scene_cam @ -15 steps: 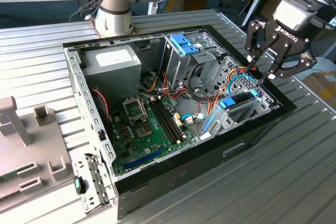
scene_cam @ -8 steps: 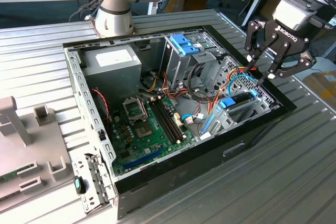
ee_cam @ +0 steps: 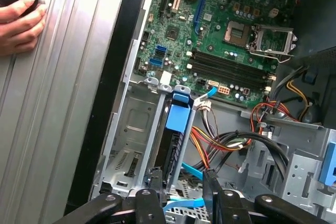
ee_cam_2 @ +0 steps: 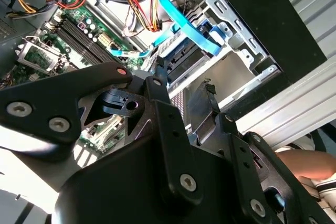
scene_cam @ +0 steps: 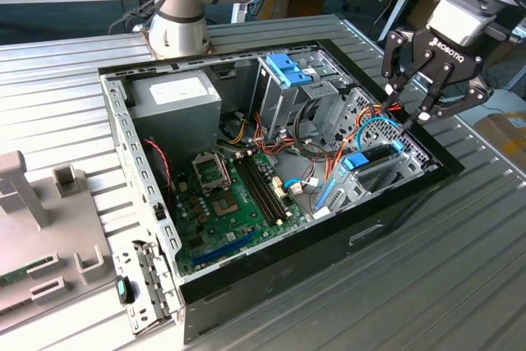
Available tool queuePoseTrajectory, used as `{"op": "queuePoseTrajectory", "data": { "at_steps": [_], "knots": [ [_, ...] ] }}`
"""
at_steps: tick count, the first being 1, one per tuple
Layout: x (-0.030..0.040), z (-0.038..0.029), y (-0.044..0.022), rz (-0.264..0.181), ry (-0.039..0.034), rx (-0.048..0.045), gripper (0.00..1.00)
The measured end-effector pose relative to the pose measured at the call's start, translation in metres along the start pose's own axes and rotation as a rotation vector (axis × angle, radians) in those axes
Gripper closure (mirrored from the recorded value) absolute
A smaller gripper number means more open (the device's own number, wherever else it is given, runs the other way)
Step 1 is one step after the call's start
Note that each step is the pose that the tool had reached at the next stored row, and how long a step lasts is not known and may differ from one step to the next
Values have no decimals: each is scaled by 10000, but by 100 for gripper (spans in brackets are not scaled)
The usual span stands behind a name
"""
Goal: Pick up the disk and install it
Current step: 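Insert the first disk wire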
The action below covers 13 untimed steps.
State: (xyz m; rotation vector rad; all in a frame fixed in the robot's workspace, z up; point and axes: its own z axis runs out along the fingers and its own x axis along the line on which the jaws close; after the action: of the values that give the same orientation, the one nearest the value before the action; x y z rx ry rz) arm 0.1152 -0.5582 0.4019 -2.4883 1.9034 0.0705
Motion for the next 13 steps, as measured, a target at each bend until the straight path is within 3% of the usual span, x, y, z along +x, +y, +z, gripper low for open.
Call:
{"op": "queuePoseTrajectory", "data": {
  "at_steps": [8, 11, 13],
  "knots": [
    [-20, 0, -42, -147, 3, -6, 56],
    [-12, 4, -126, -389, 9, -16, 56],
    [15, 4, -265, -482, 12, -20, 56]
  ]
}}
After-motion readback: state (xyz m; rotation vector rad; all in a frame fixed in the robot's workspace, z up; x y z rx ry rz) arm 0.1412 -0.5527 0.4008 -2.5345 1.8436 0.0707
